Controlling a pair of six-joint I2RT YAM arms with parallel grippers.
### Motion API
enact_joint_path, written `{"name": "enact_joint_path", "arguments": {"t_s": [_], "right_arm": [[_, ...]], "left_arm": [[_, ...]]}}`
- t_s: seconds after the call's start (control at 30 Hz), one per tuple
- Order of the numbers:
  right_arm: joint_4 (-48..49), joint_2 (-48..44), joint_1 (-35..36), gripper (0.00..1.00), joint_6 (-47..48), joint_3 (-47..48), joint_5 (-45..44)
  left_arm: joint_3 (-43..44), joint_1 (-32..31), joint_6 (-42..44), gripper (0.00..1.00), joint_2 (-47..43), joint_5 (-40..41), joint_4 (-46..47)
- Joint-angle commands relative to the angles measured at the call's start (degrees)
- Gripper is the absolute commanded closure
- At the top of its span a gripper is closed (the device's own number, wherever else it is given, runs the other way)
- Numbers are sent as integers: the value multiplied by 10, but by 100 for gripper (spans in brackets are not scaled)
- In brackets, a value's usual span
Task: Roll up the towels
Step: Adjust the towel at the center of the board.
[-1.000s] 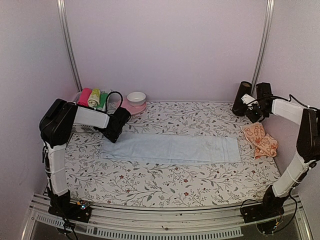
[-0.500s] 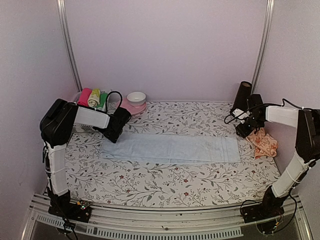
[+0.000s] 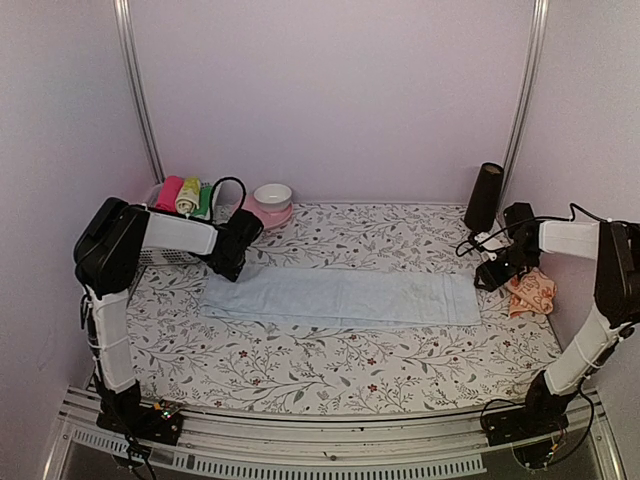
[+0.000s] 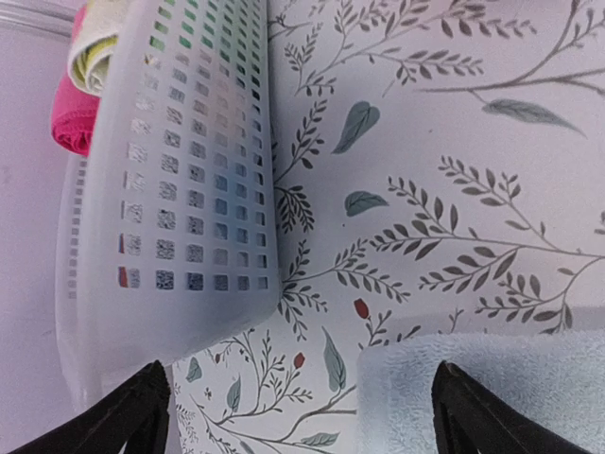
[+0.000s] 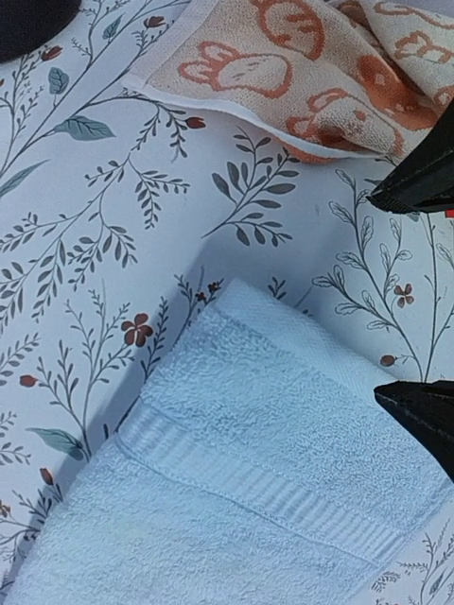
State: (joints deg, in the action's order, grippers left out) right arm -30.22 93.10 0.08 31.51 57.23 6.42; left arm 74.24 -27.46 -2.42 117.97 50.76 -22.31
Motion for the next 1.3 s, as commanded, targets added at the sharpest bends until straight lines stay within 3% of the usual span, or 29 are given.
{"name": "enact_joint_path", "arguments": {"t_s": [0.0, 0.43, 0.97, 1.07, 1.2, 1.27], "right_arm": [[-14, -12, -17, 40, -23, -1, 55], [-88, 52, -62, 50, -18, 11, 235], [-66, 124, -61, 51, -44, -1, 224], [-60, 141, -61, 59, -51, 3, 217], [-46, 153, -60, 91, -62, 21, 183], [-37, 159, -60, 97, -68, 35, 149]], "left_arm": [[-1, -8, -11, 3, -71, 3, 31], [-33, -101, -42, 3, -123, 81, -5], [-29, -164, -89, 3, -133, 127, -70], [-37, -166, -95, 3, -135, 119, -72], [-46, -166, -104, 3, -134, 109, -72], [-50, -167, -106, 3, -133, 104, -72]]}}
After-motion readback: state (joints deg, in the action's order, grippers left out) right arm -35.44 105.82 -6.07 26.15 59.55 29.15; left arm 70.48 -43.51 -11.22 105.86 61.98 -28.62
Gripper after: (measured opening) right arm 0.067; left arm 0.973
